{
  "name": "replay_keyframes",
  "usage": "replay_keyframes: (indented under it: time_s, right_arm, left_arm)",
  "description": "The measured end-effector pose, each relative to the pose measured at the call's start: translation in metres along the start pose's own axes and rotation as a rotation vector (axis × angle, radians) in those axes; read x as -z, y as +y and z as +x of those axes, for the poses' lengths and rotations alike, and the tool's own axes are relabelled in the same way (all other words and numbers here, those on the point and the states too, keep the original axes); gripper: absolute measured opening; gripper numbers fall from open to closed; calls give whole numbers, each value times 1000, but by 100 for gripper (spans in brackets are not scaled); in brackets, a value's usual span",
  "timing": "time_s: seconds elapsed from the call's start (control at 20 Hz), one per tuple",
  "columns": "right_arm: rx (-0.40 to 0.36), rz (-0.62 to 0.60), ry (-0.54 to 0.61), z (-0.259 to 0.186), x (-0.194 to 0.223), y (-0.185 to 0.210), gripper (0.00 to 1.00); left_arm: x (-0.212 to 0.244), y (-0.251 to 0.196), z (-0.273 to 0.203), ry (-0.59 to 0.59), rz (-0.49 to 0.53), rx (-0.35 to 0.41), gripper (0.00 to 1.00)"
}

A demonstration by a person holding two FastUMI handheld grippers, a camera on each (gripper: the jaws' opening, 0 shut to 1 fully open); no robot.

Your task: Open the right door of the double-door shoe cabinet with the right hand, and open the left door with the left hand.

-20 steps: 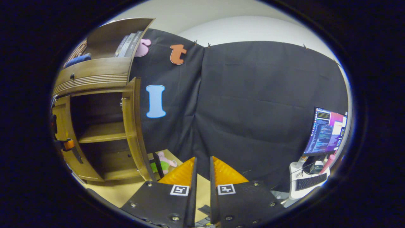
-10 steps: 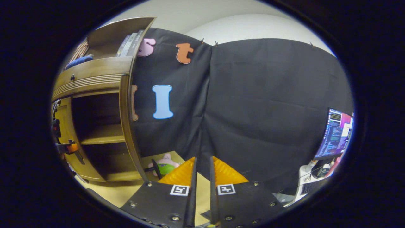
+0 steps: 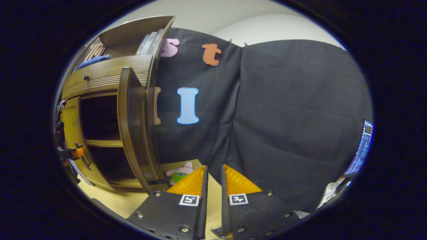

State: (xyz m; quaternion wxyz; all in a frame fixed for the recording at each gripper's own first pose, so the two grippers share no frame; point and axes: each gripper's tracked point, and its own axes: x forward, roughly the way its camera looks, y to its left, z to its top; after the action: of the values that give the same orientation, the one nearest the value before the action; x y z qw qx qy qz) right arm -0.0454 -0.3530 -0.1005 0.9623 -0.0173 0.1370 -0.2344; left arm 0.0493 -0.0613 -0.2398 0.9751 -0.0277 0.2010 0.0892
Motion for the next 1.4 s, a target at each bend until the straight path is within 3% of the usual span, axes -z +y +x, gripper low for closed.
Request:
replay_keyframes:
  time_s: [0.75,1.4]
  right_arm:
    - [-179,42,35,30,18,13,18]
    - [-262,53,58,56,26,28,18]
  left_arm:
    - [16,36,-76,-13,-50,-195,30]
    - [25,82,-132,-35,-57,-343,14]
